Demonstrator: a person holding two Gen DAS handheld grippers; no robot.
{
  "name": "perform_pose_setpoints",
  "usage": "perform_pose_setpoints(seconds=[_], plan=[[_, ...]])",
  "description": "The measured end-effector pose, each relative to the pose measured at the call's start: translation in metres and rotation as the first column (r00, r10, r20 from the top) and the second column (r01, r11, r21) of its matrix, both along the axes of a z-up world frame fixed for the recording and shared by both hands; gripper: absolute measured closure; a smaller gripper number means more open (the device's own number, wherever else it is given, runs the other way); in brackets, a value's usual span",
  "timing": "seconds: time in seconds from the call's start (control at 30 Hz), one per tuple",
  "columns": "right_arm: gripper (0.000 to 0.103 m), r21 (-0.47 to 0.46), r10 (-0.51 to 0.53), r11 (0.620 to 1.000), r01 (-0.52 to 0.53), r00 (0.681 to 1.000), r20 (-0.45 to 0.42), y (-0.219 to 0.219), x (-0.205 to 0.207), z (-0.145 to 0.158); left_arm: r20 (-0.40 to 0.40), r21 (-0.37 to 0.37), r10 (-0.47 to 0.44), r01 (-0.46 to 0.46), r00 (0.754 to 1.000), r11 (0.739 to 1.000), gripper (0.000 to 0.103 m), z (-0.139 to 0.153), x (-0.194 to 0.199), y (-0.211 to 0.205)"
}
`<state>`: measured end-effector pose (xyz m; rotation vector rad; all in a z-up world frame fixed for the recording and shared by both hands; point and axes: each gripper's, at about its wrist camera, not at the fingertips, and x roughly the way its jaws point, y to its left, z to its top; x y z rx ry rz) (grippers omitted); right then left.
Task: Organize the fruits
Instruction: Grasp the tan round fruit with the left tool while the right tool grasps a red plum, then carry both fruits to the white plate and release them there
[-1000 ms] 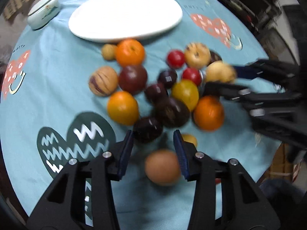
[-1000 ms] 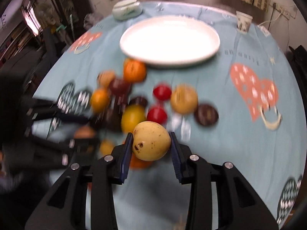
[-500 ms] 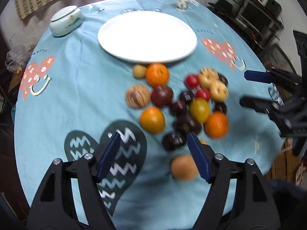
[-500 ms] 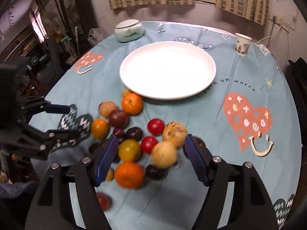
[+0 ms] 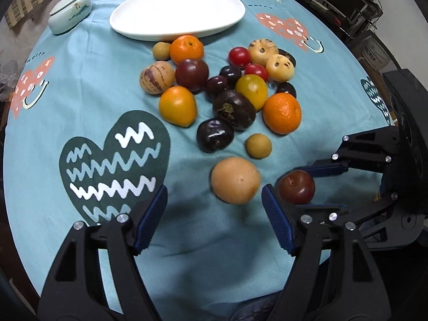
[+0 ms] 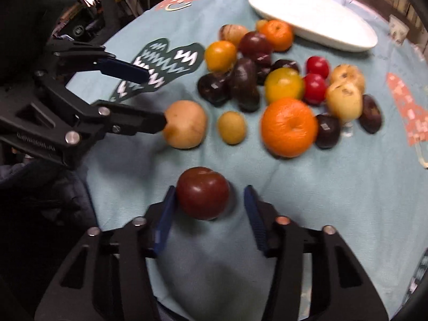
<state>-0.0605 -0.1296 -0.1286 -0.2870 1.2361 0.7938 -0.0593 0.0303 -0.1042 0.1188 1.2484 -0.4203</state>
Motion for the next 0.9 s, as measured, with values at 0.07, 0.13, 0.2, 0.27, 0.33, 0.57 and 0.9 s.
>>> perform_pose_setpoints(seconds=[0.07,0.13,0.2,0.27,0.33,0.57,0.9], plan=[[0.064,-0.01,-0.004,1.0,0.004,1.0,0.006,0.001,-0.001,0.003,-0.003,-0.002,-0.014,0.014,1.0,1.0,0.028,-0.001,-0.001,-0.007],[0.064,0.007,-0.035,0.999,0.035,0.999,-0.003,-0.008,0.002,0.007,-0.002,-0.008,-0.028,0.028,1.0,1.0,0.028,-0.003,0.0,-0.013],[0.064,0.004,-0.077,0.997,0.077,0.997,0.0,-0.018,0.004,0.01,-0.01,-0.007,-0.031,0.031,0.999,0.999,0.028,-0.007,0.002,-0.018],[0.064,0.002,-0.109,0.994,0.109,0.994,0.006,-0.027,0.003,0.013,-0.027,0.0,-0.026,0.026,0.999,1.0,0.028,-0.014,0.005,-0.022],[0.065,0.001,-0.128,0.992,0.128,0.992,0.008,-0.032,0.003,0.015,-0.041,0.004,-0.028,0.028,0.999,1.0,0.028,-0.02,0.008,-0.023],[0.065,0.021,-0.139,0.99,0.139,0.99,0.007,-0.03,-0.002,0.014,-0.071,0.013,-0.009,0.01,0.997,1.0,0.052,-0.03,0.014,-0.026],[0.065,0.009,-0.121,0.993,0.121,0.993,-0.005,-0.037,0.0,0.014,0.025,0.056,-0.008,0.007,1.0,0.998,0.056,0.008,0.018,-0.036]])
